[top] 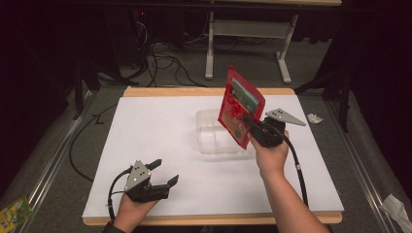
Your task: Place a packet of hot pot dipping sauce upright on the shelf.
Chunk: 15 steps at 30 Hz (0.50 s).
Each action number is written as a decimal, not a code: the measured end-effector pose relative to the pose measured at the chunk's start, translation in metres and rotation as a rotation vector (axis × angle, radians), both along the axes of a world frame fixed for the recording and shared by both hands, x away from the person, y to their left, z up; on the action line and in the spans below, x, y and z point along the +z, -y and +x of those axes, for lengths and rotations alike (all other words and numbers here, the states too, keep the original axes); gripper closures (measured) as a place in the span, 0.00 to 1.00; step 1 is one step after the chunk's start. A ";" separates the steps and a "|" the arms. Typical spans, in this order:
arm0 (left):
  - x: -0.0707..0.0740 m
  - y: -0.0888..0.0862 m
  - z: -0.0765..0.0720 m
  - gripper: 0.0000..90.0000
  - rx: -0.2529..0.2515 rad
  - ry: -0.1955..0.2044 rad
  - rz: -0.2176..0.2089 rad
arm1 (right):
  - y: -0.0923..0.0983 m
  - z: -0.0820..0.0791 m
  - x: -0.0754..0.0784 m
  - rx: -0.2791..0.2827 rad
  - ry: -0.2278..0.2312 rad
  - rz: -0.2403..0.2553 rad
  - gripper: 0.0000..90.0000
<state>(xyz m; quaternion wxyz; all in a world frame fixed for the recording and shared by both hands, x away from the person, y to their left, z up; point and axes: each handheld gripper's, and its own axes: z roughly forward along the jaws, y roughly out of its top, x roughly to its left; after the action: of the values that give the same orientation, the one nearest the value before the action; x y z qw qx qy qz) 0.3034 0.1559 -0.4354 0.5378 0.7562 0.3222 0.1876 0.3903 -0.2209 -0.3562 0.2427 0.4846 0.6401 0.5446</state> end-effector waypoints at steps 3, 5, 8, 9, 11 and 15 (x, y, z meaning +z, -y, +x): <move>0.001 -0.001 0.000 0.23 -0.004 -0.001 0.007 | -0.003 0.006 -0.003 -0.007 -0.016 0.012 1.00; 0.000 -0.001 0.001 0.23 -0.001 -0.004 -0.002 | -0.007 0.011 -0.004 -0.021 -0.020 0.015 1.00; 0.001 -0.001 -0.001 0.23 -0.005 0.000 0.003 | -0.012 0.017 -0.004 -0.049 -0.014 0.026 1.00; 0.001 -0.001 -0.001 0.23 -0.005 0.000 0.003 | -0.012 0.017 -0.004 -0.049 -0.014 0.026 1.00; 0.002 -0.001 -0.001 0.23 -0.007 0.004 0.001 | -0.013 0.020 -0.006 -0.054 -0.017 0.039 1.00; 0.001 0.000 0.000 0.23 -0.007 0.002 0.002 | -0.017 0.025 -0.009 -0.066 -0.021 0.008 1.00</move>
<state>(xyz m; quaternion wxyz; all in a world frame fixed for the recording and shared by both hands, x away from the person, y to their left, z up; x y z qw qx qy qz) 0.3032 0.1557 -0.4345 0.5381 0.7576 0.3188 0.1867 0.4153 -0.2036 -0.3652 0.2519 0.5121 0.6241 0.5336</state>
